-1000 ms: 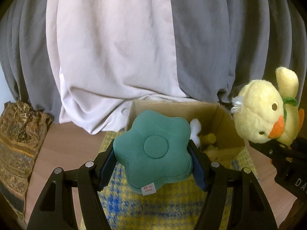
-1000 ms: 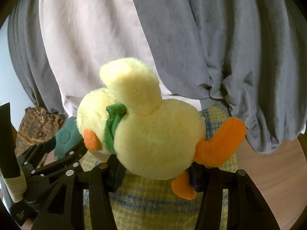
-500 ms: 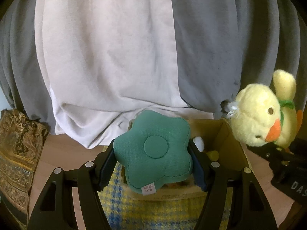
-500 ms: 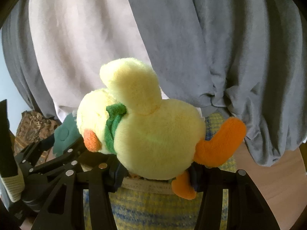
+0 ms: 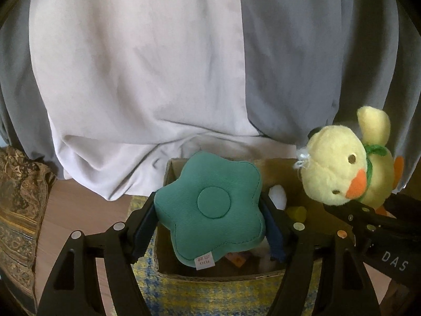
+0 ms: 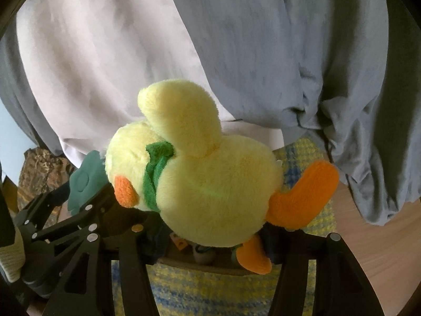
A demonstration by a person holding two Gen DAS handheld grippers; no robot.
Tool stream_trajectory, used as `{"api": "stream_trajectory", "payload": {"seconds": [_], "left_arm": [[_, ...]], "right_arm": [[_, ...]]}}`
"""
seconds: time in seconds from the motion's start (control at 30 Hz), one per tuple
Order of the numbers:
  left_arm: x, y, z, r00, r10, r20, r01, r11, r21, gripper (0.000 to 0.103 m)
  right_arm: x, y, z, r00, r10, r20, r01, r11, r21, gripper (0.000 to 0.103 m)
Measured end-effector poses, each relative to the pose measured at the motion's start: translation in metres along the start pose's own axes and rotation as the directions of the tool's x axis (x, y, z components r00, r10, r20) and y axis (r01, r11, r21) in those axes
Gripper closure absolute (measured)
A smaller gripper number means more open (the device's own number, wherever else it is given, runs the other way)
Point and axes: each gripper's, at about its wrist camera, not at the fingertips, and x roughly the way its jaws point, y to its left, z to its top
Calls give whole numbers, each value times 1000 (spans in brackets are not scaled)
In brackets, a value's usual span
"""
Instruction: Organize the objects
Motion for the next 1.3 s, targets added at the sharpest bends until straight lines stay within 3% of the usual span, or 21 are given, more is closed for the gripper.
{"api": "stream_trajectory", "payload": {"seconds": [0.07,0.13,0.2,0.4,1.3], "left_arm": [[4,0,-1,1000,4,-11,-4,1000,4,28],[6,0,-2,1000,9,-23,-9,1000,2,26],[7,3,-3,999,32,-28,-33,999,-8,11],[0,7,-8,998,59,-33,-60,998,-18,1],[-70,4,-59,990,137,43,-135,990,-51,1]], "right_arm": [[2,-1,1,1000,-7,-6,7,1000,6,30],[-1,-2,1,1000,-22,-1,22,1000,16,12],[-2,-4,3,999,-37,0,37,999,25,8],[-7,-6,3,999,-52,-11,52,998,35,6],[-78,-3,-65,977,-171,131,167,985,42,4]]}}
